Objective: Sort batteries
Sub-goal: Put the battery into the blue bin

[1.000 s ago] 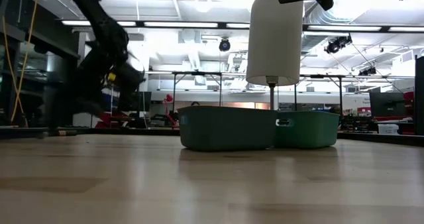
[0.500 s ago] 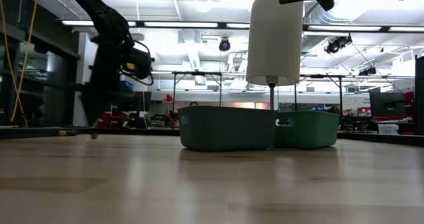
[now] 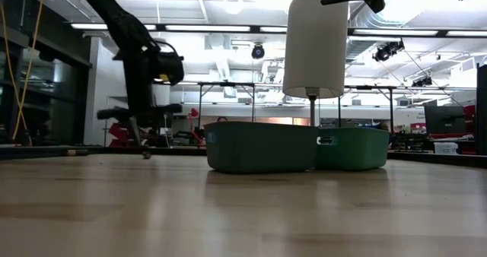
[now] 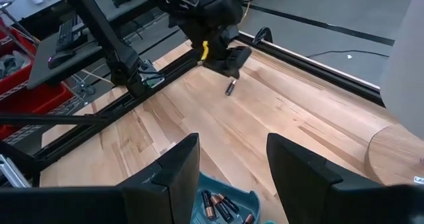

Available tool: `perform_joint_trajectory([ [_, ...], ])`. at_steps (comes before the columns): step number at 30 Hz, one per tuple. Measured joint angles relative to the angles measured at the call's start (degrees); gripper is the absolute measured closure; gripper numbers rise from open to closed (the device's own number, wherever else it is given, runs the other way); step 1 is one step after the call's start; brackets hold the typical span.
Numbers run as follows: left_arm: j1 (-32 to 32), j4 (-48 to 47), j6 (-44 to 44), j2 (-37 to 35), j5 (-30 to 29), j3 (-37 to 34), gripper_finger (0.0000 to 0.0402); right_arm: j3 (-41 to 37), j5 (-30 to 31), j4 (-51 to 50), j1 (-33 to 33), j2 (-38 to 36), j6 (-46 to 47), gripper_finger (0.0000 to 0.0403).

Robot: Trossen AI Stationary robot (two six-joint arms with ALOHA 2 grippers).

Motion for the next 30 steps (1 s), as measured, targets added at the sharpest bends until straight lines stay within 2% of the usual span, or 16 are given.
perform_joint_trajectory([
  [4, -1.1, 7.0, -4.3, 4.4, 3.5, 0.0, 0.0248, 0.0, 0.2, 0.0, 0.0, 0.0, 0.0, 0.0231],
  [11, -3.7, 7.6, -10.5, 8.1, 1.9, 0.4, 0.0247, 0.0, 0.0, 0.0, 0.0, 0.0, 0.2, 0.0231],
  [22, -7.9, 4.6, 1.5, 8.3, 0.0, 0.4, 0.0247, 0.0, 0.0, 0.0, 0.0, 0.0, 0.0, 0.0231],
  [30, -11.1, 3.6, 5.0, 8.4, -0.4, 0.6, 0.0250, 0.0, 0.0, 0.0, 0.0, 0.0, 0.2, 0.0231],
])
